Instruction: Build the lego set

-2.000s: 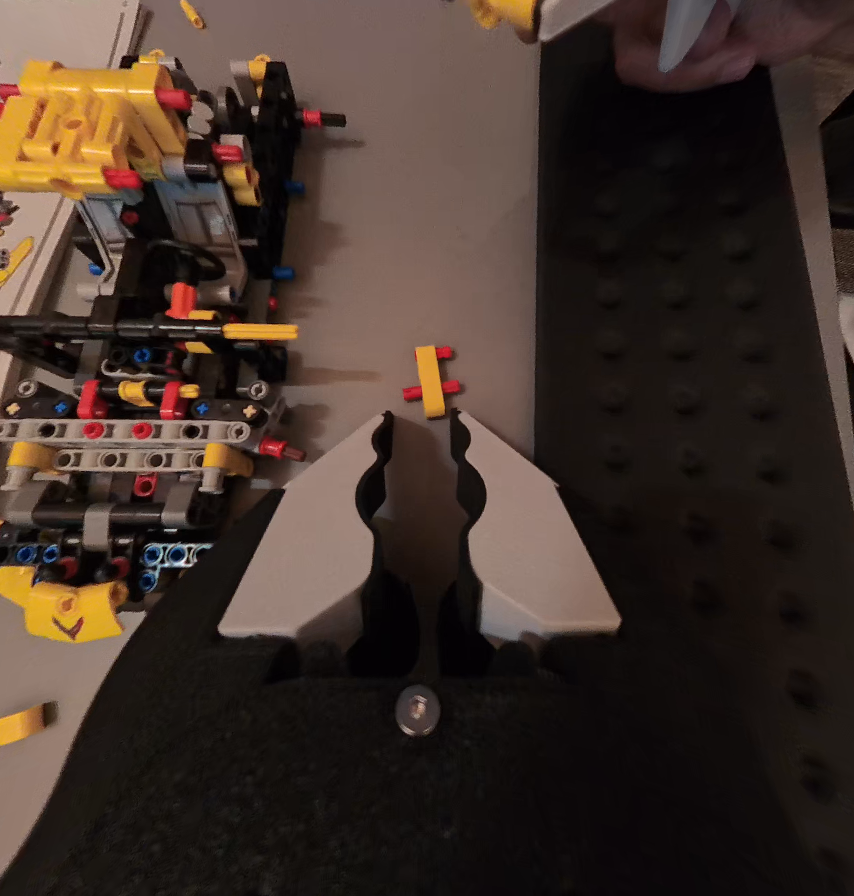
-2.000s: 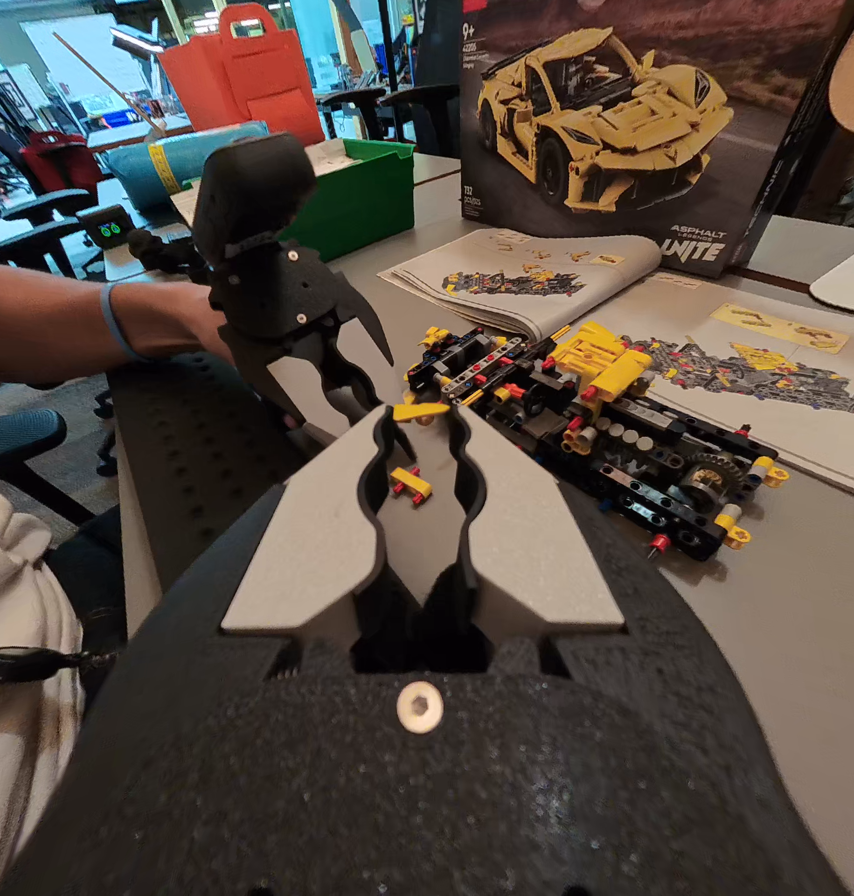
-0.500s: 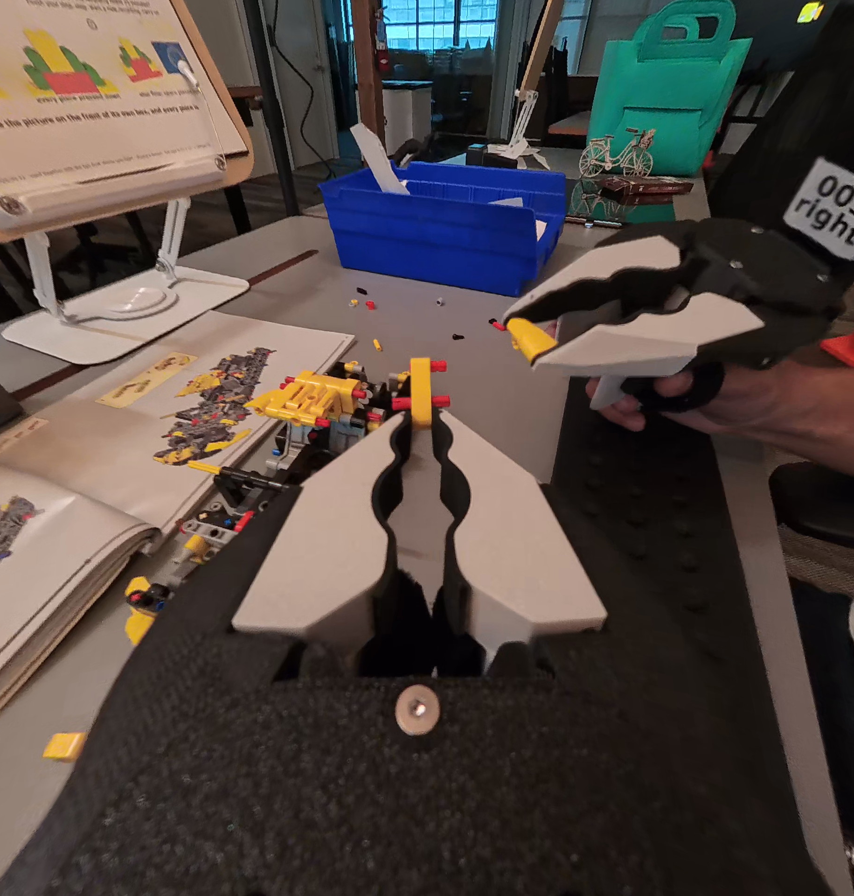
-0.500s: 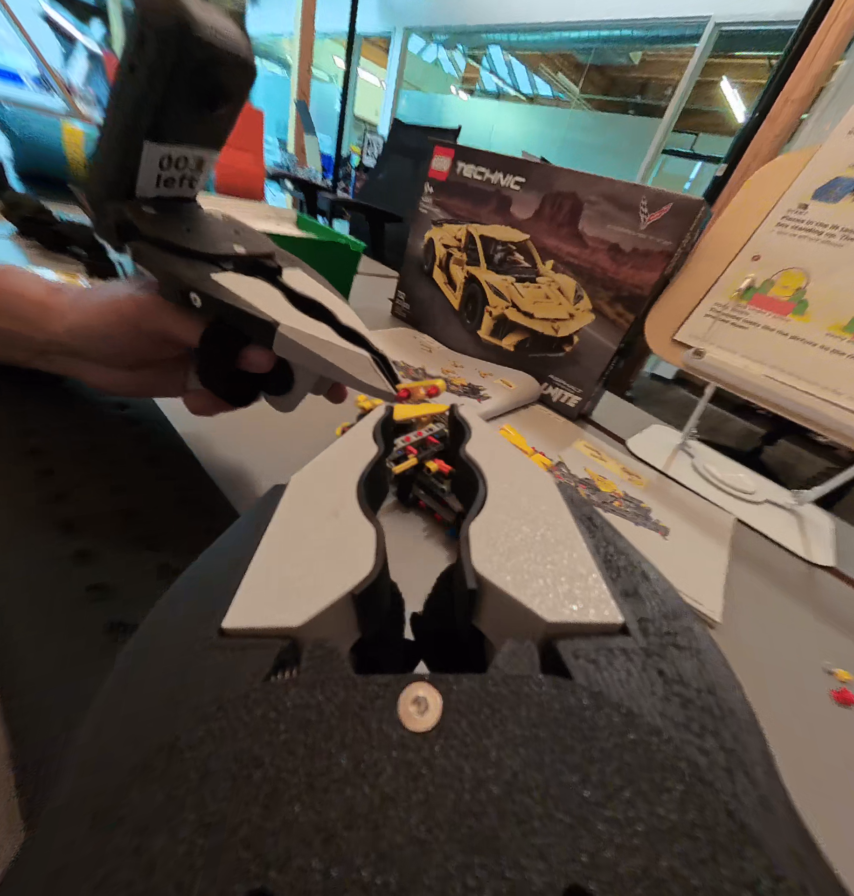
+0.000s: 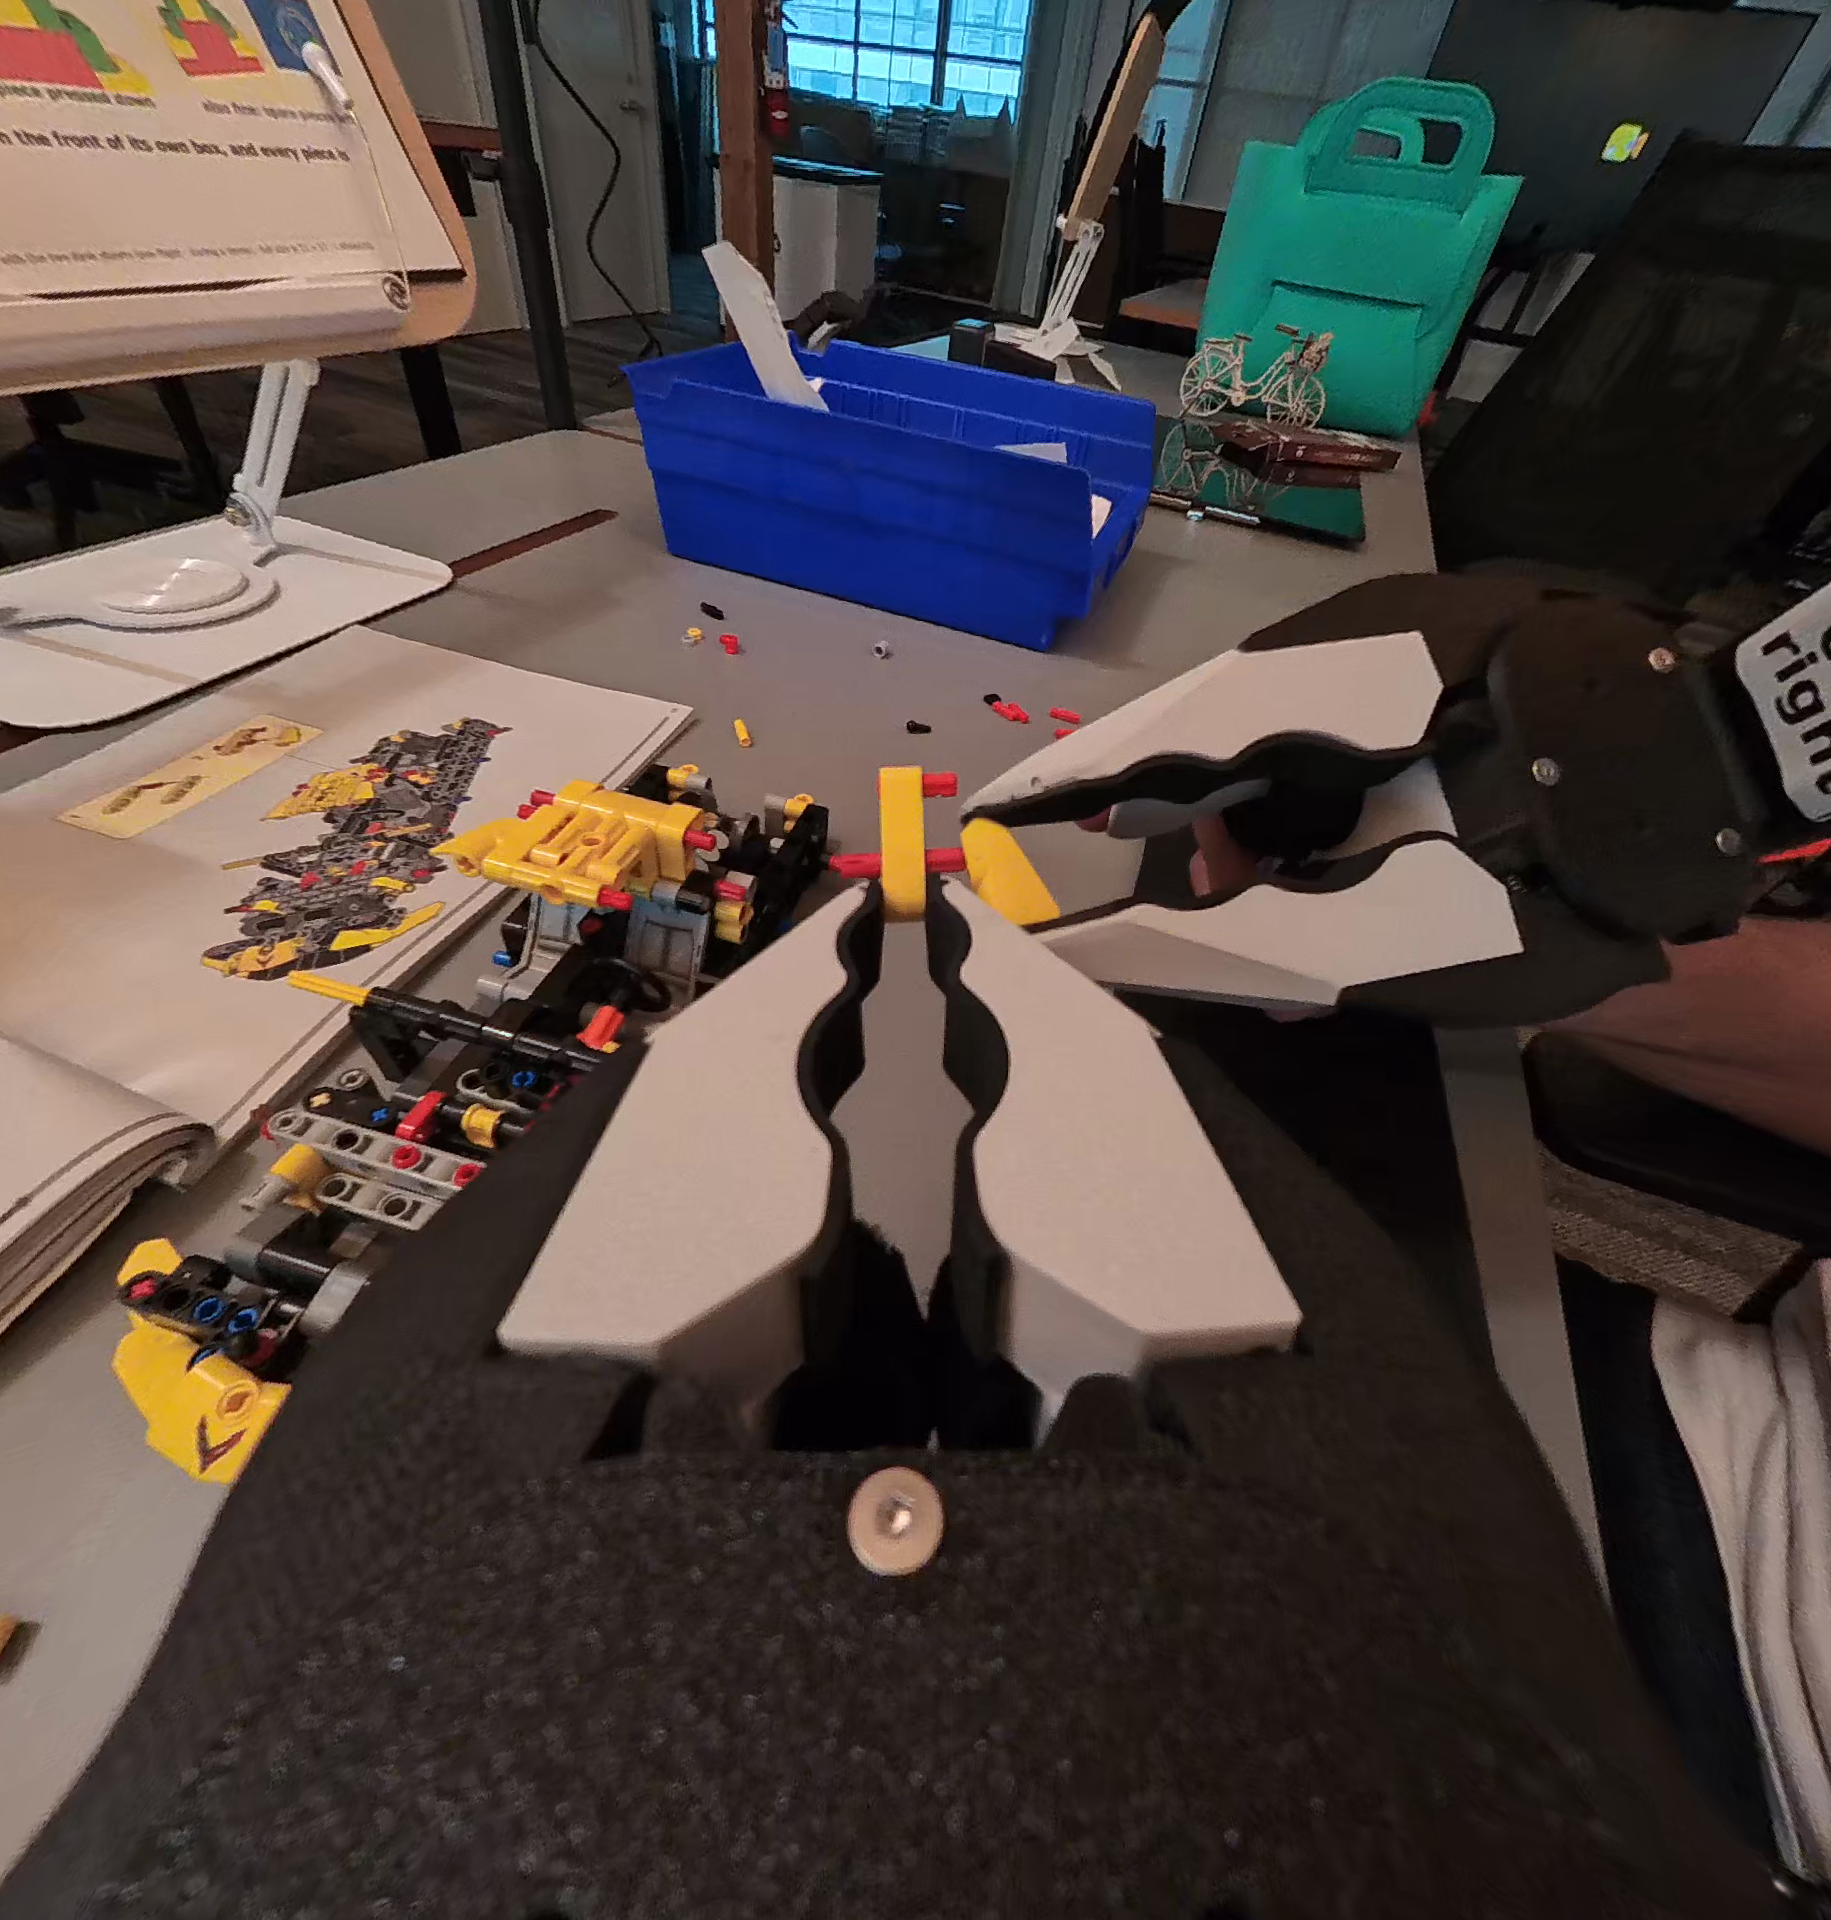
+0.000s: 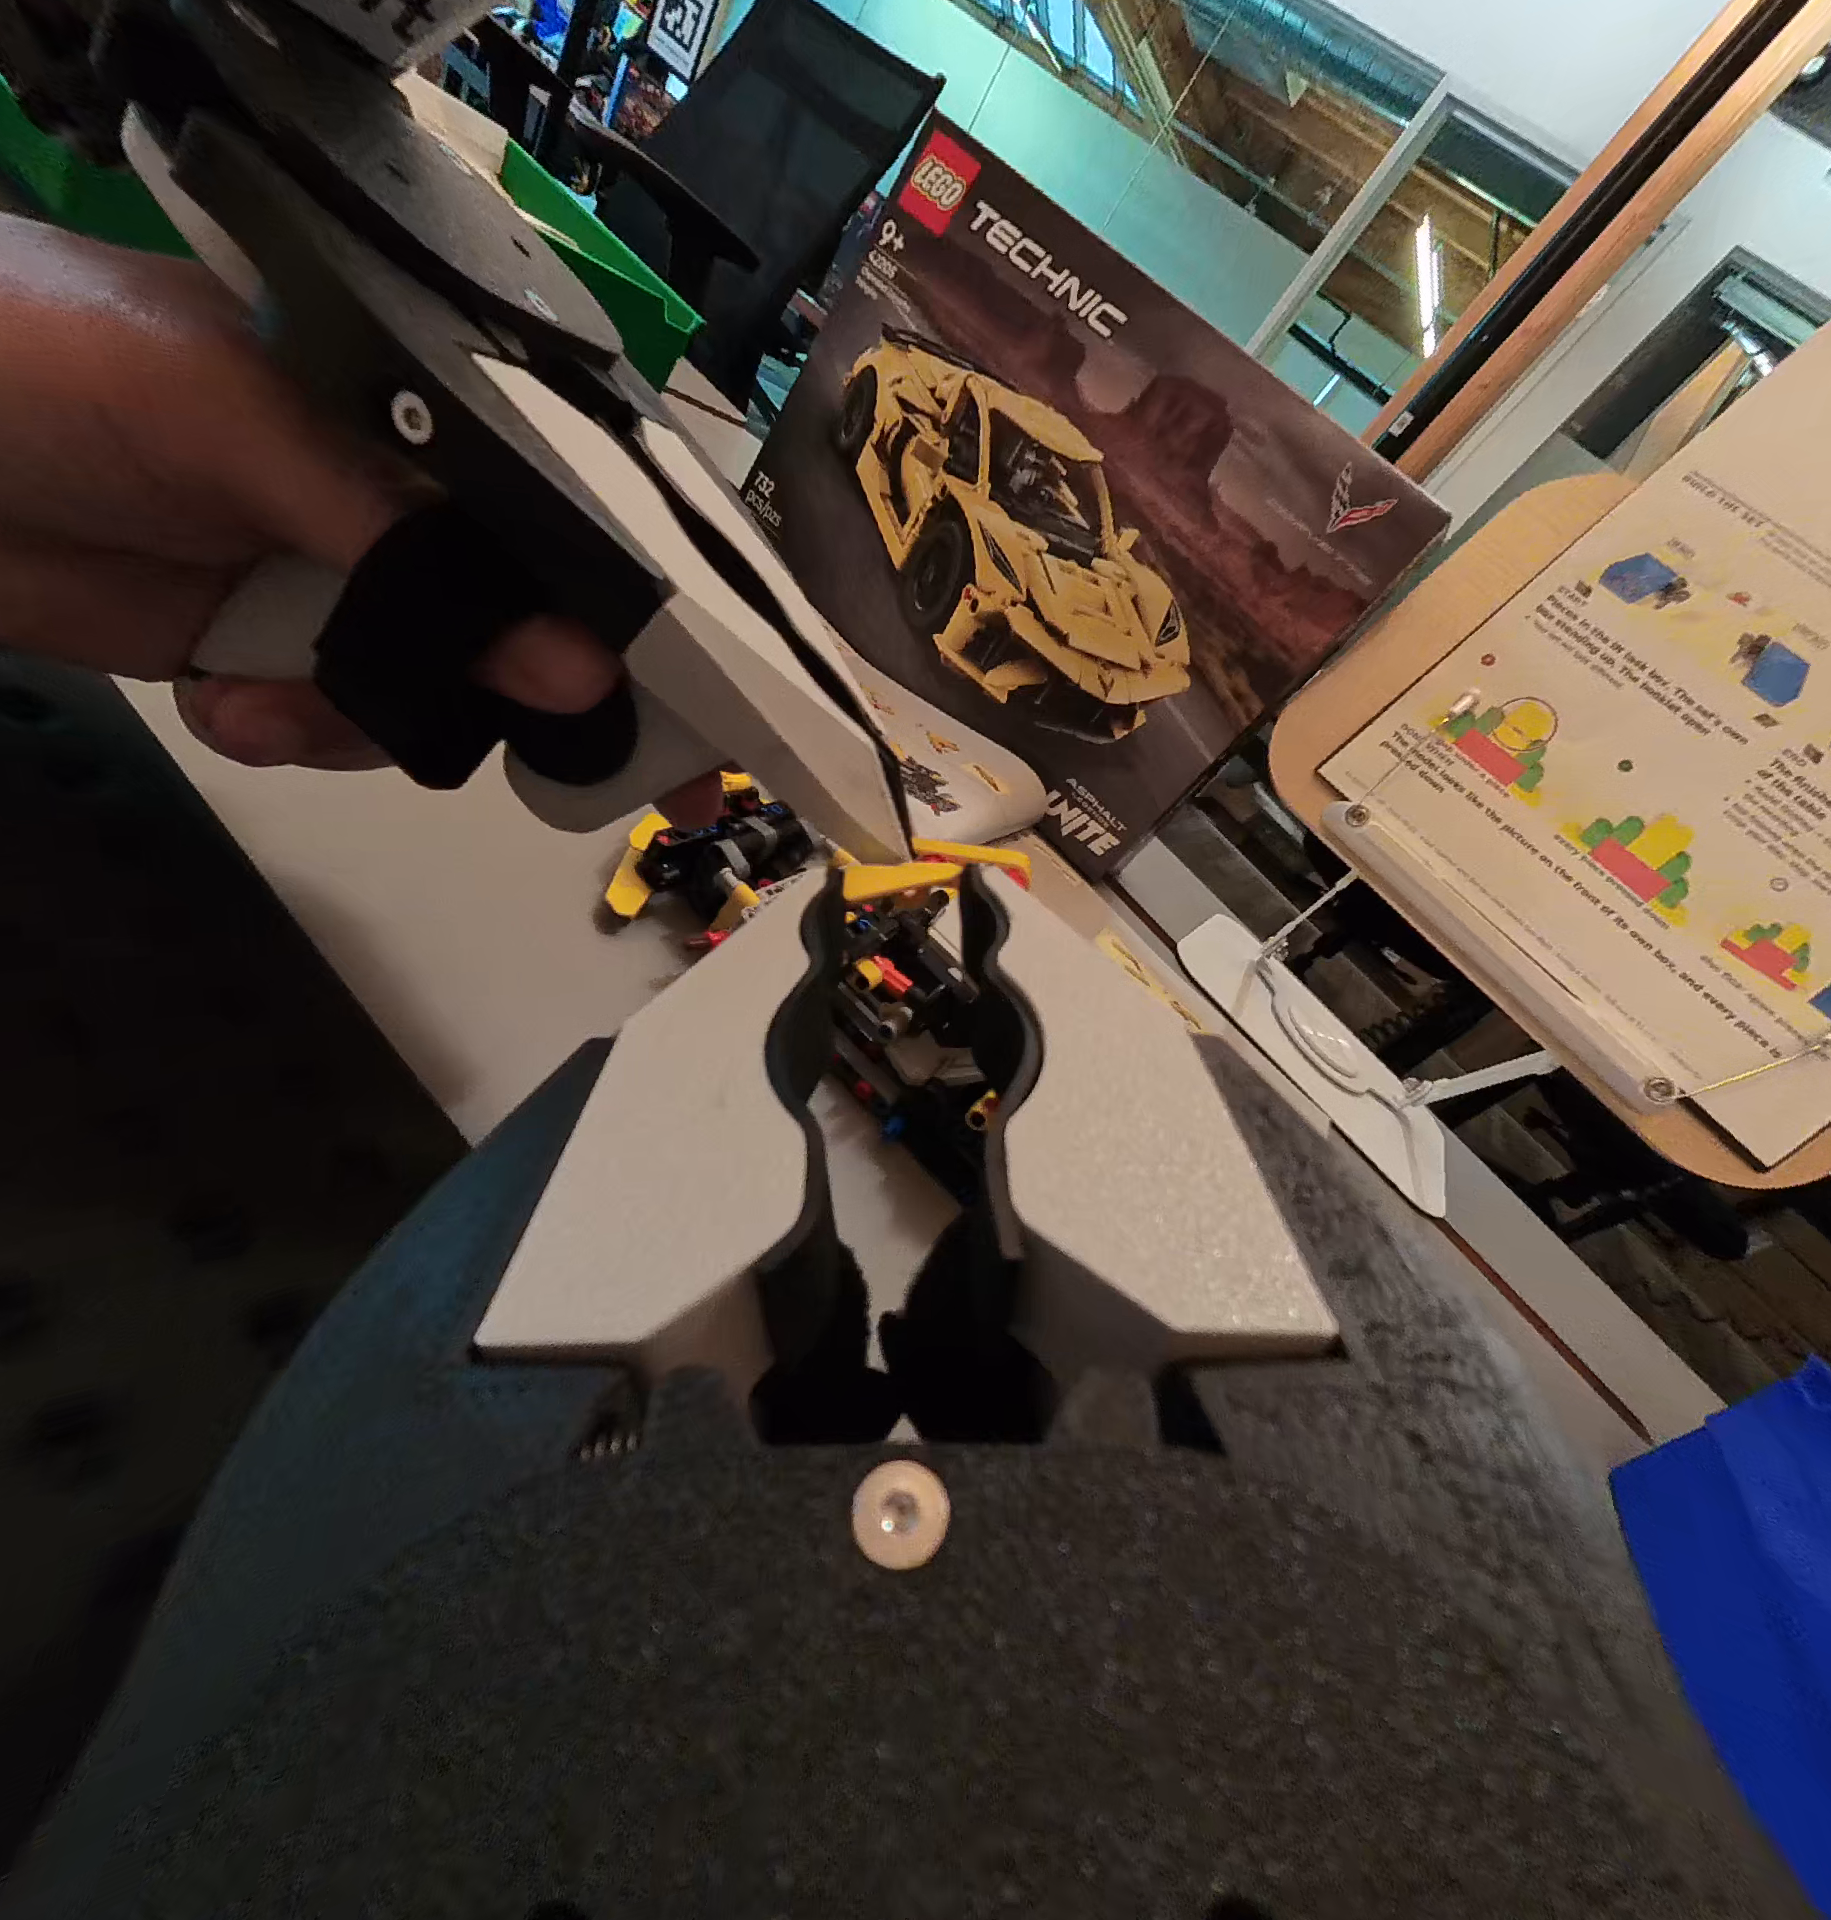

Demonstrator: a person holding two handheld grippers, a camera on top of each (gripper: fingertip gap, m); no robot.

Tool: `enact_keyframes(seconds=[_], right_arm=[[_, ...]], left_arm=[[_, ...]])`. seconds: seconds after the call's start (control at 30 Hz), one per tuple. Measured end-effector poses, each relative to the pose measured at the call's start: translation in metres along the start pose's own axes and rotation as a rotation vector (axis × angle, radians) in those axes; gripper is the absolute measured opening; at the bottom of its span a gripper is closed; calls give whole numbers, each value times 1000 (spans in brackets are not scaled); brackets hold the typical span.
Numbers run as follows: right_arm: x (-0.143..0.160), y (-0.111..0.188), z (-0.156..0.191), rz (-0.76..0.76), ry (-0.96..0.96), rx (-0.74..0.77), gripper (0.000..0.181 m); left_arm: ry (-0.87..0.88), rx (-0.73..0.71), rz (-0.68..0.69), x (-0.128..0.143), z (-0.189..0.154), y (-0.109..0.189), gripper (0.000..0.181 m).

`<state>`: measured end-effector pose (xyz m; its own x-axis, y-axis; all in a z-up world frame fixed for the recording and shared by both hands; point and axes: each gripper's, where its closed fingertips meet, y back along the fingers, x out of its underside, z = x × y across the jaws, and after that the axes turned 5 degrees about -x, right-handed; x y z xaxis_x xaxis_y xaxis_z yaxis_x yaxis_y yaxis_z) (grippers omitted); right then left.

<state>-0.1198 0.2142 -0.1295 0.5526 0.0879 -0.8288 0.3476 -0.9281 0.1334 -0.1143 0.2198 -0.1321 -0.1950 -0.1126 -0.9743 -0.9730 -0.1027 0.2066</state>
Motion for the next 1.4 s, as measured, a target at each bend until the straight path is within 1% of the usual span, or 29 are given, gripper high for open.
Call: enact_keyframes(seconds=[0.2, 0.27, 0.4, 0.5, 0.63, 0.73, 0.77, 0.87, 1.0, 1.1, 1.2, 1.27, 1.33, 1.4], right_arm=[[3, -3, -3, 28, -12, 26, 21], [3, -5, -4, 37, -11, 42, 21], [2, -6, -5, 49, -4, 75, 21], [-3, -5, -5, 13, -22, 70, 21], [-3, -4, -4, 10, -10, 71, 21], [-6, -2, -4, -21, -36, 55, 24], [-7, -2, -4, -28, -41, 51, 21], [-7, -1, -4, -27, -21, 59, 20], [-8, -1, -4, -32, 30, 69, 21], [-12, 2, -3, -69, -13, 39, 20], [-16, 3, -1, -106, -47, -1, 20], [-20, 5, 3, -144, -49, -34, 20], [-22, 6, 2, -166, -62, -44, 20], [-27, 9, 3, -207, -85, -70, 20]], left_arm=[[5, -17, 8, 3, 2, -1, 8], [27, -26, -1, 2, 3, -1, 8], [14, -53, -12, 1, 5, 0, 8], [16, -30, -32, -3, 2, 3, 8], [-38, -31, -33, -3, 0, 4, 7], [-18, 9, -52, -5, -2, 6, 7], [-11, 21, -56, -6, -3, 6, 7], [19, 72, -51, -5, -4, 5, 8], [150, 178, -48, -7, -4, 8, 9], [260, 258, -92, -14, -5, 13, 11], [373, 323, -102, -16, -3, 16, 15], [484, 418, -98, -19, -6, 18, 20], [597, 522, -77, -19, -9, 21, 21], [664, 598, -47, -16, -14, 23, 20]])
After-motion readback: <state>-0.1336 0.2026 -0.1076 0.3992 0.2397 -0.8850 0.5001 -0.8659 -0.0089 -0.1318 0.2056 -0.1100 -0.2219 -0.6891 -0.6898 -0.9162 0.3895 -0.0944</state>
